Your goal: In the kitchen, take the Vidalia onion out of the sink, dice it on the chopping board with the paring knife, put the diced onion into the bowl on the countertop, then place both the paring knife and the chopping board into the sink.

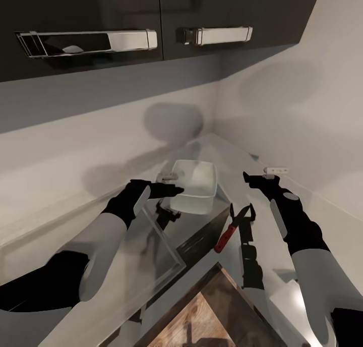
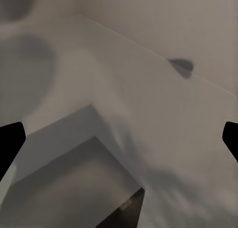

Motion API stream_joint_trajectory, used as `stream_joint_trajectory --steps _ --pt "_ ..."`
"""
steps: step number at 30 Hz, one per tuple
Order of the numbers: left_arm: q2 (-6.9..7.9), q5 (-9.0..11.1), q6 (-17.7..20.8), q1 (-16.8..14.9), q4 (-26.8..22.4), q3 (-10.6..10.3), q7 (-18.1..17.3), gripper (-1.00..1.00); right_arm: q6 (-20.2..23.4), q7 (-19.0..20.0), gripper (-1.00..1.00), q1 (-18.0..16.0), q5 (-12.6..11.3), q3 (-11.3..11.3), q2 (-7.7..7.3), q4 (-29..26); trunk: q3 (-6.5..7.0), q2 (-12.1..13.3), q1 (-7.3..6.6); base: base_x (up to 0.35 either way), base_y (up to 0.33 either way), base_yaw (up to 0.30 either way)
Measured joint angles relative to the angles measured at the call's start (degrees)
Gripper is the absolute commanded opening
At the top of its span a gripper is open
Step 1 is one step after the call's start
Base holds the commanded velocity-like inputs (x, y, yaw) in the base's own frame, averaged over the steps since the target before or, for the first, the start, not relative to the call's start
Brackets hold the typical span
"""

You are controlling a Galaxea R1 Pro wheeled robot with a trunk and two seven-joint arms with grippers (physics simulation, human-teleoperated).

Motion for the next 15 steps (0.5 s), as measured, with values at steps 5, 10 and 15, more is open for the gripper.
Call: stream_joint_trajectory --steps 5,10,15 --pt "0.00 1.1 -0.3 0.0 0.0 0.0 0.1 -1.00 0.0 0.0 1.00 0.0 0.0 0.0 0.00 0.0 -0.03 0.0 0.00 0.000 0.000 0.000" --pt "0.00 1.5 -0.4 0.0 0.0 0.0 0.2 -1.00 0.0 0.0 1.00 0.0 0.0 0.0 0.00 0.0 -0.04 0.0 0.00 0.000 0.000 0.000" --pt "0.00 1.8 -0.4 0.0 0.0 0.0 0.1 -1.00 0.0 0.0 1.00 0.0 0.0 0.0 0.00 0.0 -0.03 0.0 0.00 0.000 0.000 0.000"
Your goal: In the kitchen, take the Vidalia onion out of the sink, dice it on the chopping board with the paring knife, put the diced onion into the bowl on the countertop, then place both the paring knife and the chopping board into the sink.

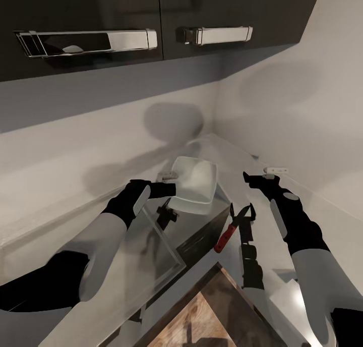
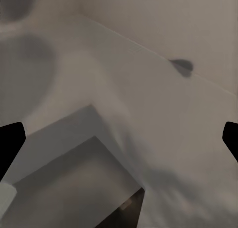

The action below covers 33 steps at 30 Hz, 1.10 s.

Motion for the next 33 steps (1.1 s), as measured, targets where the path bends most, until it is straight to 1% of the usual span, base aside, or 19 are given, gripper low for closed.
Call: stream_joint_trajectory --steps 5,17,22,33 --pt "0.00 -0.1 -0.2 0.0 0.0 0.0 0.0 -1.00 0.0 0.0 1.00 0.0 0.0 0.0 0.00 0.0 0.26 0.0 0.00 0.000 0.000 0.000" --pt "0.00 -0.3 -0.9 0.0 -0.1 0.0 0.0 -1.00 0.0 0.0 1.00 0.0 0.0 0.0 0.00 0.0 1.34 0.0 0.00 0.000 0.000 0.000" --pt "0.00 -0.4 -3.8 0.0 -0.1 0.0 0.0 -1.00 0.0 0.0 1.00 0.0 0.0 0.0 0.00 0.0 1.80 0.0 0.00 0.000 0.000 0.000" --pt "0.00 -0.4 -4.3 0.0 -0.1 0.0 0.0 -1.00 0.0 0.0 1.00 0.0 0.0 0.0 0.00 0.0 2.81 0.0 0.00 0.000 0.000 0.000"
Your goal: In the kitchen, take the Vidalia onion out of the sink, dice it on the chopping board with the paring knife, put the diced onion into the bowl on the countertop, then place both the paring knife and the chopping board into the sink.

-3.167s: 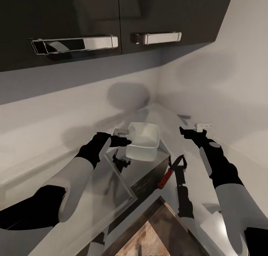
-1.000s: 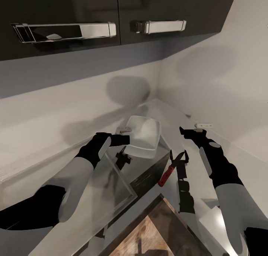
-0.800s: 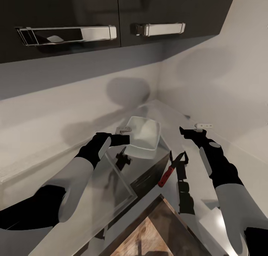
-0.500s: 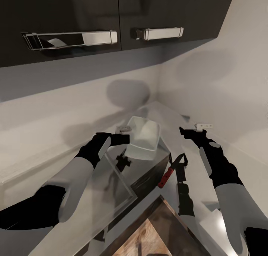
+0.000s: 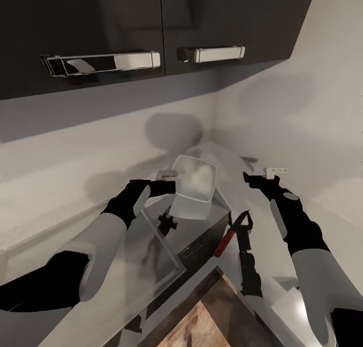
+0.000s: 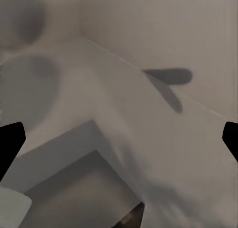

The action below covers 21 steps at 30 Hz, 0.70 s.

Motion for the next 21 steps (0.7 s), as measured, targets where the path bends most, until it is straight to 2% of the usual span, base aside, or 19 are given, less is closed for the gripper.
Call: stream_joint_trajectory --steps 8,21 --pt "0.00 0.0 0.0 0.0 -0.1 0.0 0.0 -1.00 0.0 0.0 1.00 0.0 0.0 0.0 0.00 0.0 0.74 0.0 0.02 -0.083 0.029 0.000" --pt "0.00 0.0 0.0 0.0 -0.4 0.0 0.0 -1.00 0.0 0.0 1.00 0.0 0.0 0.0 -0.01 0.0 1.28 0.0 0.04 -0.285 0.123 0.000"
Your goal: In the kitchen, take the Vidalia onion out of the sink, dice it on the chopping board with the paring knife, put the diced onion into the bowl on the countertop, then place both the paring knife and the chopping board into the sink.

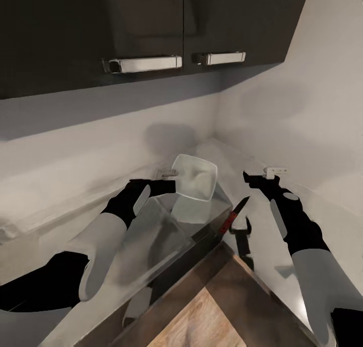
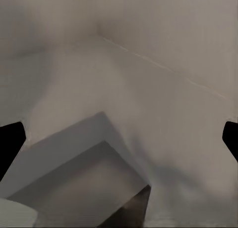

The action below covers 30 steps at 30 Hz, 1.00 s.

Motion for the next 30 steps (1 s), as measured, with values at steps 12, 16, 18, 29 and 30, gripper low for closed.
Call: stream_joint_trajectory --steps 12,16,18,29,30 --pt "0.00 0.1 0.0 0.0 -0.4 0.0 0.0 -1.00 0.0 0.0 1.00 0.0 0.0 0.0 0.00 0.0 -0.14 0.0 0.00 -0.307 0.161 0.170" --pt "0.00 0.1 0.0 0.0 -0.4 0.0 0.0 -1.00 0.0 0.0 1.00 0.0 0.0 0.0 0.00 0.0 -0.24 0.0 0.00 -0.307 0.162 0.273" --pt "0.00 0.1 0.0 0.0 -0.4 0.0 0.0 -1.00 0.0 0.0 1.00 0.0 0.0 0.0 0.00 0.0 -0.28 0.0 0.00 -0.307 0.162 0.275" --pt "0.00 0.1 0.0 0.0 -0.4 0.0 0.0 -1.00 0.0 0.0 1.00 0.0 0.0 0.0 0.01 0.0 -0.55 0.0 0.00 -0.307 0.162 0.275" --pt "0.00 0.1 0.0 0.0 -0.4 0.0 0.0 -1.00 0.0 0.0 1.00 0.0 0.0 0.0 0.01 0.0 -0.58 0.0 0.00 -0.307 0.157 0.245"
